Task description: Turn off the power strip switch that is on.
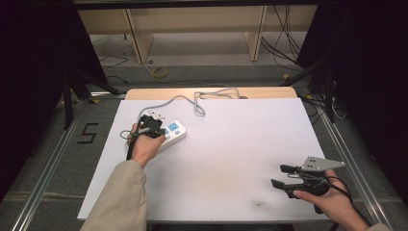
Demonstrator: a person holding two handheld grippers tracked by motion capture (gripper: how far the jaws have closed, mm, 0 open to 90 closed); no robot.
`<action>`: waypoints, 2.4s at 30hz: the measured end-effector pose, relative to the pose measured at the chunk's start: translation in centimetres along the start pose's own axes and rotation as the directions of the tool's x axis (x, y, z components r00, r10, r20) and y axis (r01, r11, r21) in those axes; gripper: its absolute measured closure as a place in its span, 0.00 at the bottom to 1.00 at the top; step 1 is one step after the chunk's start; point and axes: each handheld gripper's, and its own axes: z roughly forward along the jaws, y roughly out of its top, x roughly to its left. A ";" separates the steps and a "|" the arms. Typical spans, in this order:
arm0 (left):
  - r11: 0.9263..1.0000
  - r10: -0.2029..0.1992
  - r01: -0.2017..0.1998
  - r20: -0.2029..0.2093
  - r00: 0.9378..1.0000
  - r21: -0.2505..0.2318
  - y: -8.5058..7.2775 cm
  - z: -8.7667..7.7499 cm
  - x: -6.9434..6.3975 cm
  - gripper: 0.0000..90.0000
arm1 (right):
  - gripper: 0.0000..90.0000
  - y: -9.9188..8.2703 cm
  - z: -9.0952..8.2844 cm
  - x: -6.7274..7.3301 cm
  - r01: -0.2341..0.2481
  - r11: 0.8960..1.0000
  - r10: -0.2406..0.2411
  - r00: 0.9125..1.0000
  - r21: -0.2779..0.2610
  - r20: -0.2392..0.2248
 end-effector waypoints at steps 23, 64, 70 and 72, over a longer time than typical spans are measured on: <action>1.000 0.015 -0.015 0.019 1.000 0.024 1.2 1.6 -0.6 1.00 | 0.35 0.0 -0.1 -0.1 -0.009 1.000 0.009 1.000 -0.008 0.007; 0.989 0.041 -0.049 0.062 0.997 0.138 0.9 3.7 -0.5 1.00 | 0.35 -0.1 -0.1 0.0 -0.002 1.000 0.002 1.000 0.000 0.007; 0.989 0.042 -0.051 0.066 0.997 0.138 0.8 3.7 -0.5 1.00 | 0.35 -0.1 -0.1 0.1 -0.002 1.000 0.002 1.000 0.000 0.004; 0.988 0.061 -0.069 0.066 0.996 0.140 0.8 3.6 -0.5 1.00 | 0.35 -0.1 -0.1 0.1 -0.003 1.000 0.003 1.000 0.000 0.004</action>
